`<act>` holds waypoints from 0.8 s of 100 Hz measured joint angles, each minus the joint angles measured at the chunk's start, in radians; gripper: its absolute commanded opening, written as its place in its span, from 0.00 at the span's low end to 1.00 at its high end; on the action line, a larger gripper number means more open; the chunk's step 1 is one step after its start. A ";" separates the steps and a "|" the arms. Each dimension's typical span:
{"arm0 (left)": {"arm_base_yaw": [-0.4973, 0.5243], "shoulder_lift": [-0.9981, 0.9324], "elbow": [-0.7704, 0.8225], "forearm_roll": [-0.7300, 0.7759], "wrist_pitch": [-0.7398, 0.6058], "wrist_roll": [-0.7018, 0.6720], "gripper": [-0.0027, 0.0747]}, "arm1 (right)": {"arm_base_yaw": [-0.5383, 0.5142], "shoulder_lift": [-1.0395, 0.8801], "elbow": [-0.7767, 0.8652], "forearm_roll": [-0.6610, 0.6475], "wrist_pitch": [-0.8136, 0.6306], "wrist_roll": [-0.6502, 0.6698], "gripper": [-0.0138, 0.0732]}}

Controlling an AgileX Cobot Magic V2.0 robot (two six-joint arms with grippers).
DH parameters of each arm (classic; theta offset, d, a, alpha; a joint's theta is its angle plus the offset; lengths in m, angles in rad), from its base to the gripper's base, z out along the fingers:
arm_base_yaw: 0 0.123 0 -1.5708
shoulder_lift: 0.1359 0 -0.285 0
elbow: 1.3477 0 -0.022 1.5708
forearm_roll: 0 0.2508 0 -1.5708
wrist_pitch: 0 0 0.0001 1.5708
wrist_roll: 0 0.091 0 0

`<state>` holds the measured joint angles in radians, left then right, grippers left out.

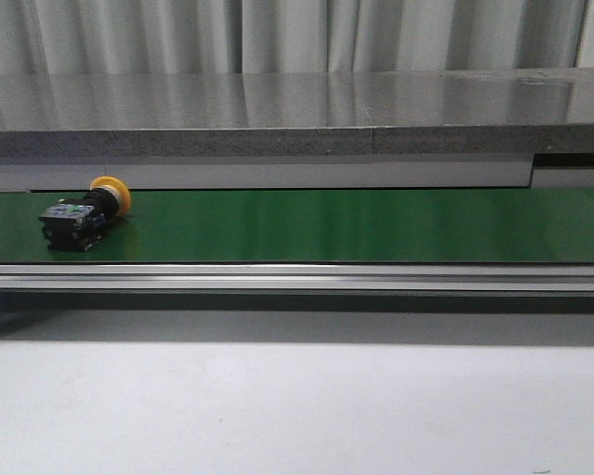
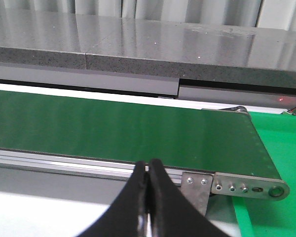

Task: Move button from left to right
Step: 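Wait while the belt carries the button toward the right gripper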

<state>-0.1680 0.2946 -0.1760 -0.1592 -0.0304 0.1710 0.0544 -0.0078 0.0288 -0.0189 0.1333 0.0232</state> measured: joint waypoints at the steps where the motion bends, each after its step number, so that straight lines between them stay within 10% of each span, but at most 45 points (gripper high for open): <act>1: 0.000 0.000 0.002 0.000 0.000 0.000 0.53 | 0.000 0.000 0.000 0.000 0.000 0.000 0.02; 26: 0.000 0.000 0.002 -0.001 -0.008 0.000 0.04 | 0.000 0.000 0.000 0.000 0.000 0.000 0.02; 80: 0.000 0.000 0.002 -0.001 -0.008 0.000 0.04 | 0.000 0.000 0.000 0.000 -0.072 0.000 0.02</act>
<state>-0.1680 0.2946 -0.1745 -0.1599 -0.0386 0.1710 0.0544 -0.0078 0.0288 -0.0189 0.0616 0.0232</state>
